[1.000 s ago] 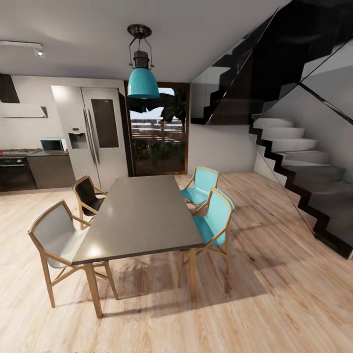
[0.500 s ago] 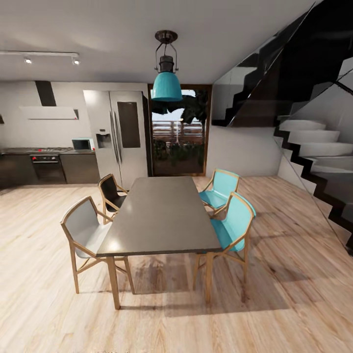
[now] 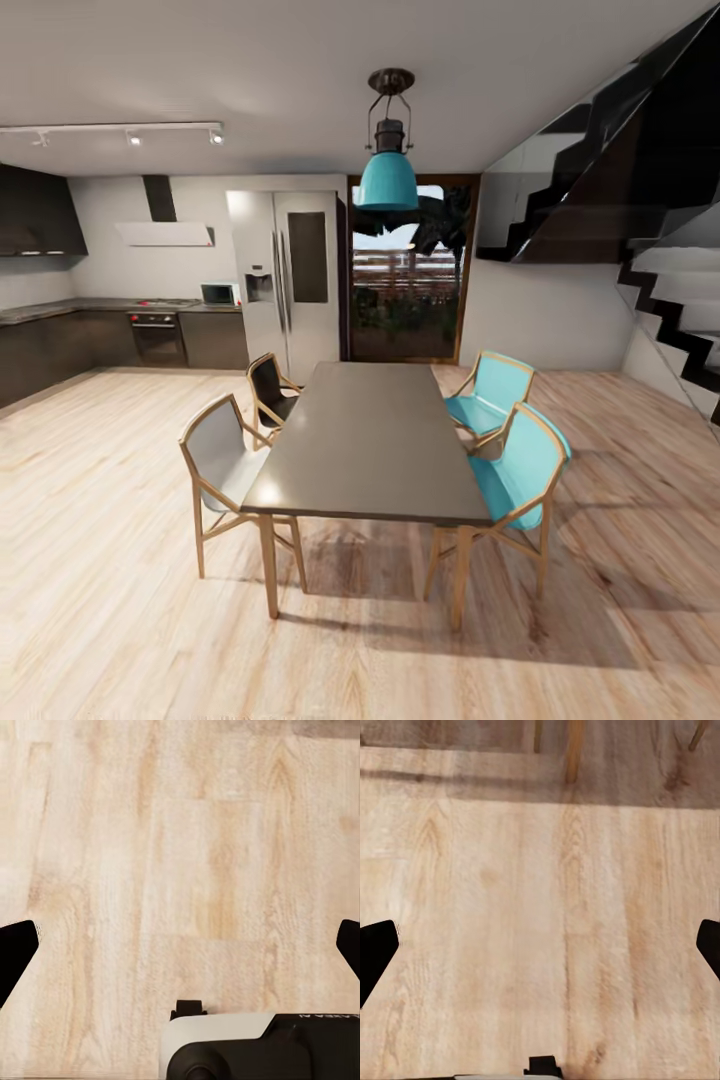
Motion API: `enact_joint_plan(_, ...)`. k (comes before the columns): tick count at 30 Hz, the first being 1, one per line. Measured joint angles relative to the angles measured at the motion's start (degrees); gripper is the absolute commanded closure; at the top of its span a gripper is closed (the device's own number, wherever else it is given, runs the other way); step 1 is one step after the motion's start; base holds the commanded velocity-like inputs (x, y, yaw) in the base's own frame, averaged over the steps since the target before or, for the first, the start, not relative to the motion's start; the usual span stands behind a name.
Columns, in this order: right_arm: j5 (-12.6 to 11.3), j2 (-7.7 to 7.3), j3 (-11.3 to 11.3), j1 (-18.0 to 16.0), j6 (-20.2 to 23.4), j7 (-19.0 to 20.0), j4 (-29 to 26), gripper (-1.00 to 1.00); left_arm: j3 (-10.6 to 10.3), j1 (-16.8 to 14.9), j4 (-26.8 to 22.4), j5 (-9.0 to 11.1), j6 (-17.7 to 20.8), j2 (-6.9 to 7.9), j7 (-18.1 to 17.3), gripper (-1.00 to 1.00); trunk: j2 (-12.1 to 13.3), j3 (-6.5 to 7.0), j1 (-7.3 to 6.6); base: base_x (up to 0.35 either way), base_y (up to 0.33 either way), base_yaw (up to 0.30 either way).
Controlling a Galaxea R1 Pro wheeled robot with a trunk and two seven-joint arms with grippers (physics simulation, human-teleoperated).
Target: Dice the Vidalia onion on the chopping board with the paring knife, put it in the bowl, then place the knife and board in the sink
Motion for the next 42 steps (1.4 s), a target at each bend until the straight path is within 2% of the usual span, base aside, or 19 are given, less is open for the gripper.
enact_joint_plan(5, -0.02, 0.0, 0.0, 0.0, -0.03, 0.02, 0.0, -1.0, 0.0, 0.0, -0.01, 0.0, -0.01, 0.01, 0.01, -1.0, 2.01, 1.02, -1.1, 0.0, 0.0, 0.274)
enact_joint_plan(42, 0.0, 0.0, 0.0, 0.0, -0.04, 0.01, 0.02, -1.0, 0.05, 0.01, -0.07, 0.0, 0.01, 0.17, 0.01, -1.0, 2.03, 1.9, -1.1, 0.0, 0.0, 0.274)
